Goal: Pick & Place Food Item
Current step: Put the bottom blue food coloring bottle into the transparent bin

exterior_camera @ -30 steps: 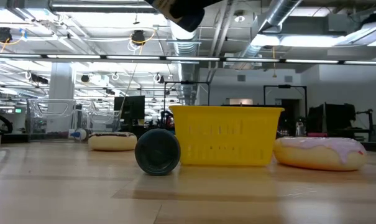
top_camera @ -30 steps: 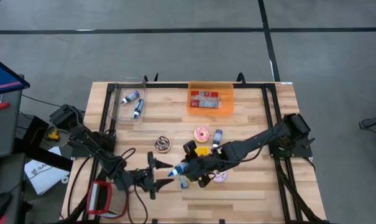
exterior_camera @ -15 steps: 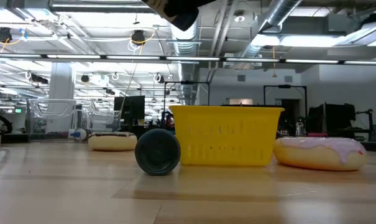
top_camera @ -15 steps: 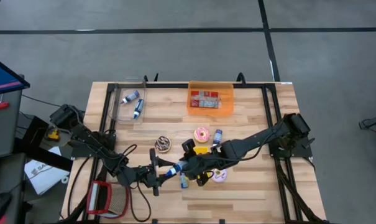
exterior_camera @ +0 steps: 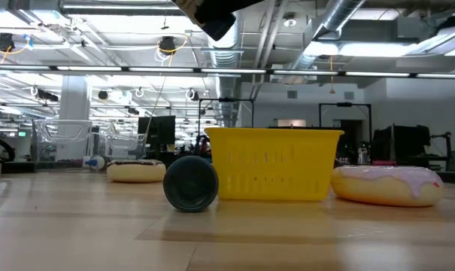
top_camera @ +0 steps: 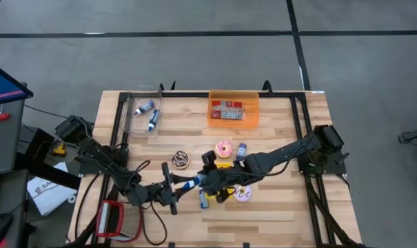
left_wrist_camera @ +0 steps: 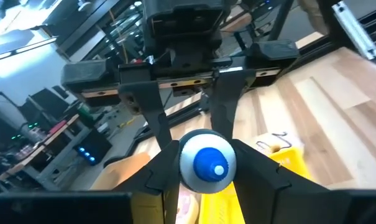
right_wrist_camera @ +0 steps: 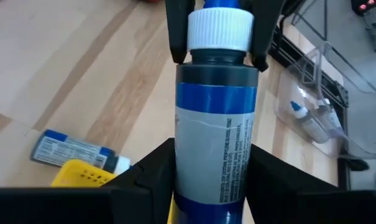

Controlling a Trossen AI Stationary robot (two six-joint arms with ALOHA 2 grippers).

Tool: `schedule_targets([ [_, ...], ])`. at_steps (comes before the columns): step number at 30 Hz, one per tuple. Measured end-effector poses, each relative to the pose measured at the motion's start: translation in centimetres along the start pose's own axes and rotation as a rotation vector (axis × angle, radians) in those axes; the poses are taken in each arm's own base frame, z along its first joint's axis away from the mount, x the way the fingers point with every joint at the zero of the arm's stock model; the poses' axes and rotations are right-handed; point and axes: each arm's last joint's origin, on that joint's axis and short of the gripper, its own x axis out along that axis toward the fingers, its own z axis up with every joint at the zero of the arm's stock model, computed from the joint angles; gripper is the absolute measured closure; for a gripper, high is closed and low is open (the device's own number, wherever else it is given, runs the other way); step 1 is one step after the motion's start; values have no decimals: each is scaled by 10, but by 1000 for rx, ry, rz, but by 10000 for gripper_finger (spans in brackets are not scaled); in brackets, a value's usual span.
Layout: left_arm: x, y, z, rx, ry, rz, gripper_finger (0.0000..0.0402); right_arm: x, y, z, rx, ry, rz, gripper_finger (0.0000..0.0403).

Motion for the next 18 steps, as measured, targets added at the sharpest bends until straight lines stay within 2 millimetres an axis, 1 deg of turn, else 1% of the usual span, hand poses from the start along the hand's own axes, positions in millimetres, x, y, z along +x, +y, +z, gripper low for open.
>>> schedule_targets([
  [8, 0, 7, 2, -6, 14, 50, 290, -4, -2, -3, -1, 48, -56, 214],
  [12, -1, 9, 4, -12, 16, 61, 290, -15, -5, -3, -1, 73, -117, 201],
  [15, -1, 10, 3, -6, 47, 112, 290, -32, -9, -3, -6, 86, -170, 192],
  [18, 1, 14, 0, 13, 95, 195, 290, -54, -12, -2, 10, 86, -221, 186],
])
